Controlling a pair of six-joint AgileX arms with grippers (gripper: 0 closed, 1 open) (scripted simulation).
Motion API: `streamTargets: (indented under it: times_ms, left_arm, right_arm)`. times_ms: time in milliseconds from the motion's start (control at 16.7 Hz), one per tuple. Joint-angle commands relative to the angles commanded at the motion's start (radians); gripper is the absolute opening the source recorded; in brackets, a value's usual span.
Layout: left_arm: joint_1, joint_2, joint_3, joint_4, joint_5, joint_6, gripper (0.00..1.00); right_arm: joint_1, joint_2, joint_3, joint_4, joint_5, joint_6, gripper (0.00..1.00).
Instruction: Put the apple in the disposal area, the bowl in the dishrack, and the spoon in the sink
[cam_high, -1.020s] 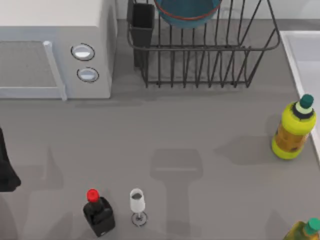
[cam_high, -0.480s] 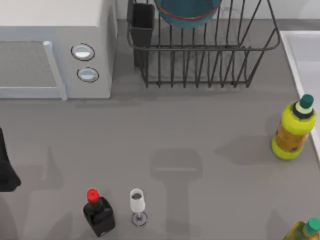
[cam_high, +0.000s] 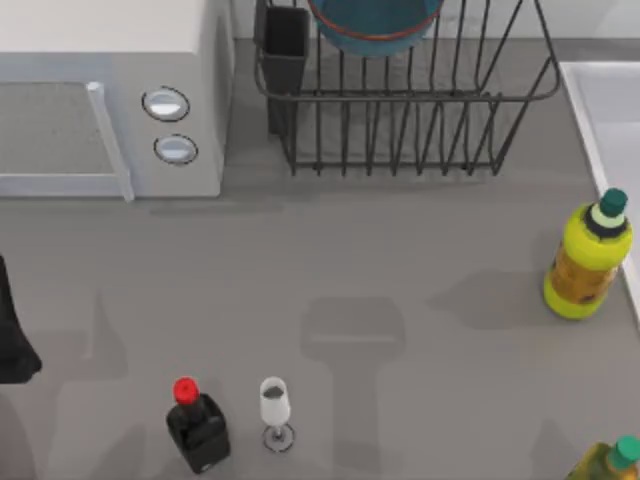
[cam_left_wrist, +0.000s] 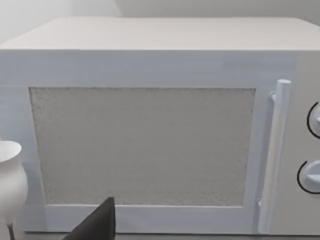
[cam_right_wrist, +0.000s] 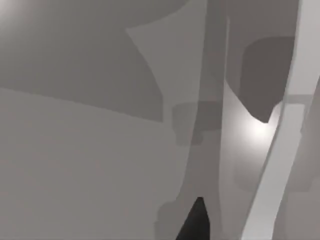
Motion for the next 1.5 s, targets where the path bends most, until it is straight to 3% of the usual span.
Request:
streamTargets:
  times_ms: [600, 1080, 1500]
  left_arm:
    - [0.000, 0.000, 0.000, 0.000, 0.000, 0.000, 1.00]
    - [0.000, 0.000, 0.000, 0.000, 0.000, 0.000, 1.00]
    - [0.000, 0.000, 0.000, 0.000, 0.000, 0.000, 1.00]
  right_arm:
    - [-0.002, -0.106, 0.165, -0.267, 0.000, 0.000, 0.00]
    - [0.004, -0.084, 0.199, -0.289, 0.001, 0.006, 0.00]
    - [0.082, 0.215, 0.612, -0.427, 0.002, 0.062, 0.00]
